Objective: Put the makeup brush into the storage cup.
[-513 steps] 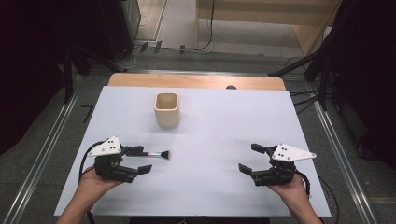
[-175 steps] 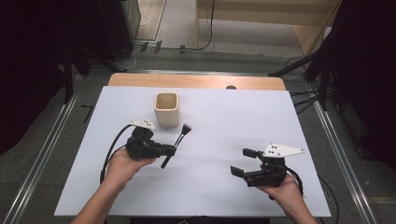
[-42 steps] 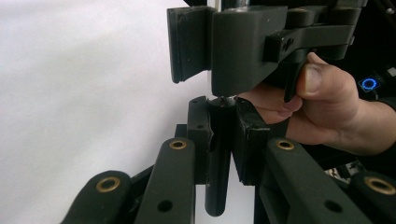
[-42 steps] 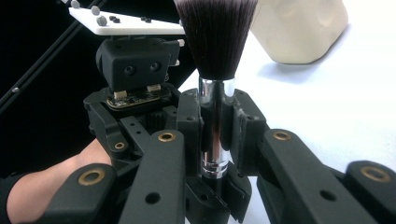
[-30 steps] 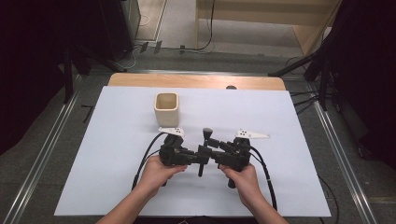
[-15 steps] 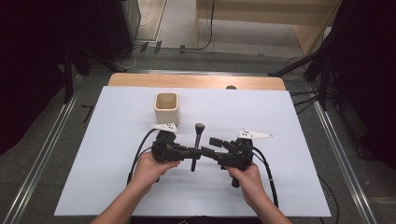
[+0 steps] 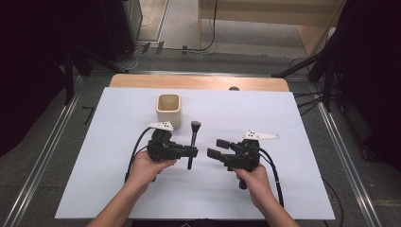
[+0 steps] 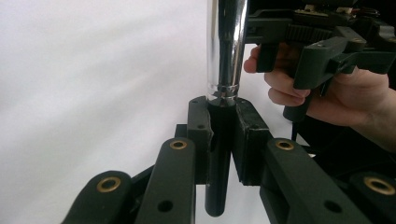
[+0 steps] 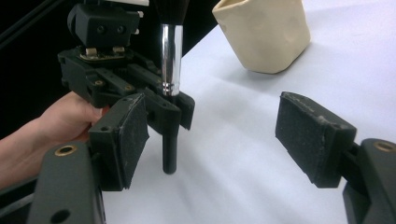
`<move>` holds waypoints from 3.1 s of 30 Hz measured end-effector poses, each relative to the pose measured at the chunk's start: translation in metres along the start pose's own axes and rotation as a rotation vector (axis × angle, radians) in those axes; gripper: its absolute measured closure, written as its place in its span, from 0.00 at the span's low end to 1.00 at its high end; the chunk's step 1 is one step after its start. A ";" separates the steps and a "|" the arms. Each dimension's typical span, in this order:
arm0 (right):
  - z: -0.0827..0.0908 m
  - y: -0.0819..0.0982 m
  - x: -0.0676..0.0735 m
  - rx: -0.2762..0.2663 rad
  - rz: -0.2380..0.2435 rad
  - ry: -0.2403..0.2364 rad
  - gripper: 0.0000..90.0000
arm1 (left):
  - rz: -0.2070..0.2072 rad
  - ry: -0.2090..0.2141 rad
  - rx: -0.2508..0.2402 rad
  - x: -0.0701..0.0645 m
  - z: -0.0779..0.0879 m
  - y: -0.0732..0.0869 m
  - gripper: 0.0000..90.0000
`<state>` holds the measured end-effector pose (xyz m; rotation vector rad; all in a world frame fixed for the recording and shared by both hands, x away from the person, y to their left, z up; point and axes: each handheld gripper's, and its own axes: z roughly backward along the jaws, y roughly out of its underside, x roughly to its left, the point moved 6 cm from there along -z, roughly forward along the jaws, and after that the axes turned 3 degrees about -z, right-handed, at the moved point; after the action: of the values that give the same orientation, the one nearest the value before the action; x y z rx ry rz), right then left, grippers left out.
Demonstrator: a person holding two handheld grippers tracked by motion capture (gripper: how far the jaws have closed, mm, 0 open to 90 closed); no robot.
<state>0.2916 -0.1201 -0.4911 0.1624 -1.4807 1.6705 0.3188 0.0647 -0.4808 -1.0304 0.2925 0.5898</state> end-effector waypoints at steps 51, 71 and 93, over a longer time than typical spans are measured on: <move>0.032 0.028 -0.014 0.313 0.295 0.209 0.26 | 0.002 -0.090 -0.041 0.017 0.030 -0.004 0.89; 0.061 0.043 -0.025 0.337 0.304 0.238 0.26 | 0.005 -0.107 -0.052 0.021 0.035 -0.006 0.89; 0.077 0.057 -0.031 0.361 0.297 0.255 0.26 | 0.004 -0.148 -0.094 0.032 0.048 -0.012 0.89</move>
<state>0.2393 -0.1964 -0.5303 -0.0789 -1.0418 2.1038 0.3497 0.1120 -0.4644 -1.0703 0.1376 0.6845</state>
